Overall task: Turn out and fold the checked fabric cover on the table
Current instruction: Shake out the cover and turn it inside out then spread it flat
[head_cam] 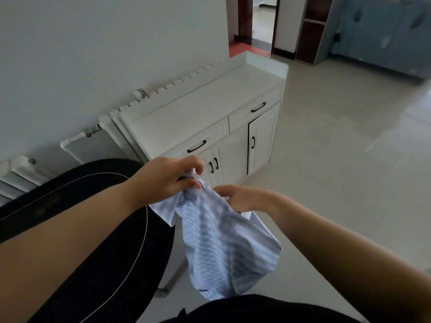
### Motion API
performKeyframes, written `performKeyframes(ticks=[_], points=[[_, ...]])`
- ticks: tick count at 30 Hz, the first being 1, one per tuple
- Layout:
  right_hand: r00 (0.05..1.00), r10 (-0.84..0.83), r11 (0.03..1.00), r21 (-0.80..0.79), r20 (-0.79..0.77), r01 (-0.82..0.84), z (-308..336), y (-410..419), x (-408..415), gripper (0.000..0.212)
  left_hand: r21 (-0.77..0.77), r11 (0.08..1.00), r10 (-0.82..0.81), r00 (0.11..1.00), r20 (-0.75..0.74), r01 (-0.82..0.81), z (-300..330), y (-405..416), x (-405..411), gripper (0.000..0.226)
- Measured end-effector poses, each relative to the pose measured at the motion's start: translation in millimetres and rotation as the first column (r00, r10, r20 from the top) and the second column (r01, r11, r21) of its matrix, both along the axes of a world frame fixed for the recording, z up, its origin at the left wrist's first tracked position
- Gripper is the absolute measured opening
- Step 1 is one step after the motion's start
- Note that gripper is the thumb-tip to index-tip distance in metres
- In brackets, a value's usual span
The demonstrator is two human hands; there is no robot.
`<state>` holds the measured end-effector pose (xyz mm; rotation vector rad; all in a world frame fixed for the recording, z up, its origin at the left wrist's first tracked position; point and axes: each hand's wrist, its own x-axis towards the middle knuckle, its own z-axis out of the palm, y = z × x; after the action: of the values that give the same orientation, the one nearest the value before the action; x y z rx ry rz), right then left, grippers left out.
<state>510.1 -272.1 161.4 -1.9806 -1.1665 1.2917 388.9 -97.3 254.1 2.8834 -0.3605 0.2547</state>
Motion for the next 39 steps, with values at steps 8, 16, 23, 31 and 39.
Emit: performKeyframes(ticks=[8,16,23,31,39], points=[[0.977,-0.164,0.977,0.112,-0.133,0.179,-10.5,-2.2,-15.0,0.017,0.046,0.997,-0.057,0.998,-0.021,0.058,0.0,-2.3,0.1,0.028],[0.763,-0.186,0.979,0.179,0.619,0.094,40.5,-22.0,11.8,0.026,-0.005,0.996,0.09,0.984,-0.152,-0.092,4.7,-0.3,11.9,0.043],[0.693,-0.375,0.92,0.339,0.616,0.197,32.2,-42.9,10.6,0.04,-0.084,0.984,0.152,0.986,-0.074,-0.158,27.2,11.7,16.8,0.017],[0.924,-0.204,0.976,0.137,0.324,0.168,13.7,-47.3,28.2,0.037,-0.023,0.993,0.112,0.994,-0.001,-0.112,42.6,22.7,27.2,0.008],[0.738,-0.22,0.956,0.291,0.638,0.034,51.4,-41.9,8.9,0.033,-0.035,0.941,0.339,0.938,0.073,-0.337,56.1,55.0,40.3,0.006]])
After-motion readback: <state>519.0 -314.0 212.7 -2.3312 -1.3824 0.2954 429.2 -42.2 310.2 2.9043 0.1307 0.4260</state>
